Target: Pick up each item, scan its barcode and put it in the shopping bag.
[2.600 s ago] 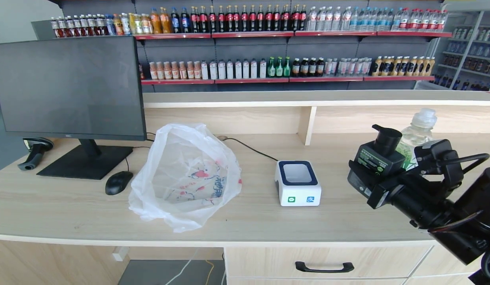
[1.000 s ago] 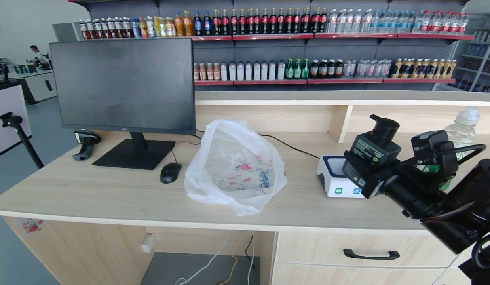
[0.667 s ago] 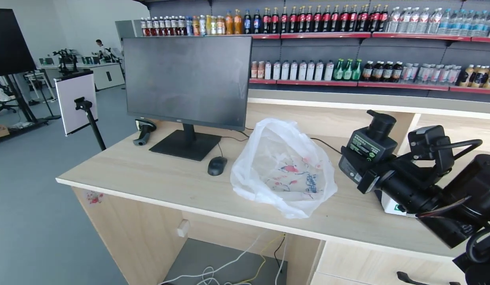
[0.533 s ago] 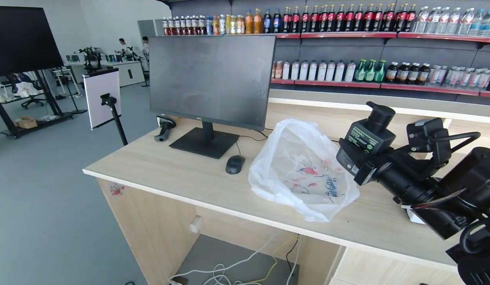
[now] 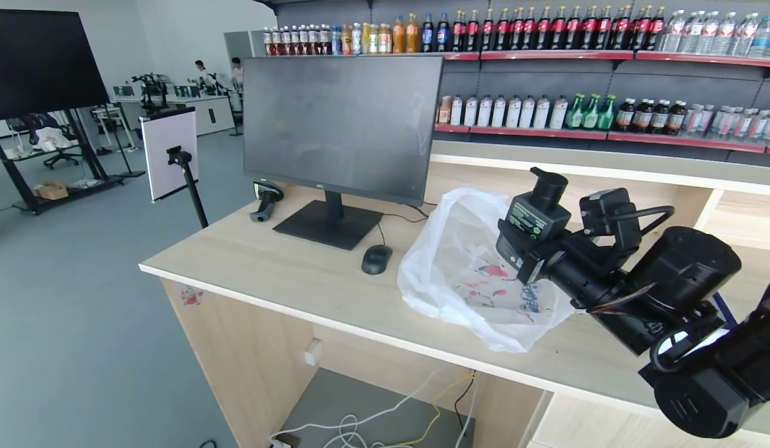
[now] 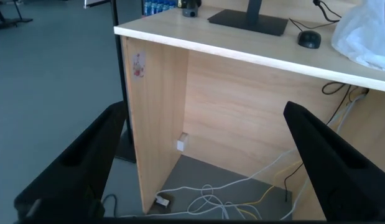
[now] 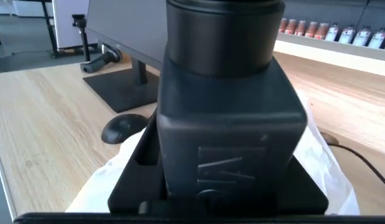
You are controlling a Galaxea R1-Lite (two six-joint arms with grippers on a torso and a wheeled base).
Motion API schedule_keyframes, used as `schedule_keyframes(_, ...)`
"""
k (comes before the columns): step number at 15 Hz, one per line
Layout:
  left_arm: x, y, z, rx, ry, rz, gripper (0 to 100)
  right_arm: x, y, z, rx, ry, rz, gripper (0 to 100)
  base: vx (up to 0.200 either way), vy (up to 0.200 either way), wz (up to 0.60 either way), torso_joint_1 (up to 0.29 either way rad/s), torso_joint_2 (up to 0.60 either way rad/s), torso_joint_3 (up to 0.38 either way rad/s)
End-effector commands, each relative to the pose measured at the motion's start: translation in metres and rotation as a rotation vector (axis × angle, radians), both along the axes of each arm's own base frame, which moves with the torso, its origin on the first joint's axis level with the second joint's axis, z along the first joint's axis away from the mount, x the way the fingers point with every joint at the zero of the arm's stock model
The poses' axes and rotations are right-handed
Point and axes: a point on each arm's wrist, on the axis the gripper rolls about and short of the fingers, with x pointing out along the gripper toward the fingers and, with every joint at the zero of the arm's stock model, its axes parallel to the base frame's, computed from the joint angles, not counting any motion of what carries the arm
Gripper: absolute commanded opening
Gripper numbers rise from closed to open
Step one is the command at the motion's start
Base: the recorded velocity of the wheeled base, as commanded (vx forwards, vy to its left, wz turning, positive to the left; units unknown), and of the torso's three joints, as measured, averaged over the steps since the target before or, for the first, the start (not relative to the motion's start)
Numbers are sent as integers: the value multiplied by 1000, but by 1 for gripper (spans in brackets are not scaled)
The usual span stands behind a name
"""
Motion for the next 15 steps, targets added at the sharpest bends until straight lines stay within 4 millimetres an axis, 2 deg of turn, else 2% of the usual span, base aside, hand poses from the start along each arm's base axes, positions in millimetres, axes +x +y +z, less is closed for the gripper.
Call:
schedule_keyframes(1, 0, 0, 0, 0, -1, 0, 100, 31, 11, -33, -24, 58, -5, 0, 0, 0, 0, 0, 0, 0)
schedule_keyframes(3, 0, 0, 0, 0, -1, 0, 100, 47, 3, -45, -31, 74, -45, 0, 0, 0, 0, 0, 0, 0)
schedule_keyframes(5, 0, 0, 0, 1, -1, 0, 100, 50, 4, -53, -37, 91, -48, 0, 0, 0, 0, 0, 0, 0)
schedule_keyframes(8, 0, 0, 0, 3, -1, 0, 100, 64, 13, -54, -19, 60, -33, 0, 0, 0, 0, 0, 0, 0)
schedule_keyframes(15, 0, 0, 0, 32, 1, -2, 100, 75, 24, -78, -6, 109, 4, 0, 0, 0, 0, 0, 0, 0)
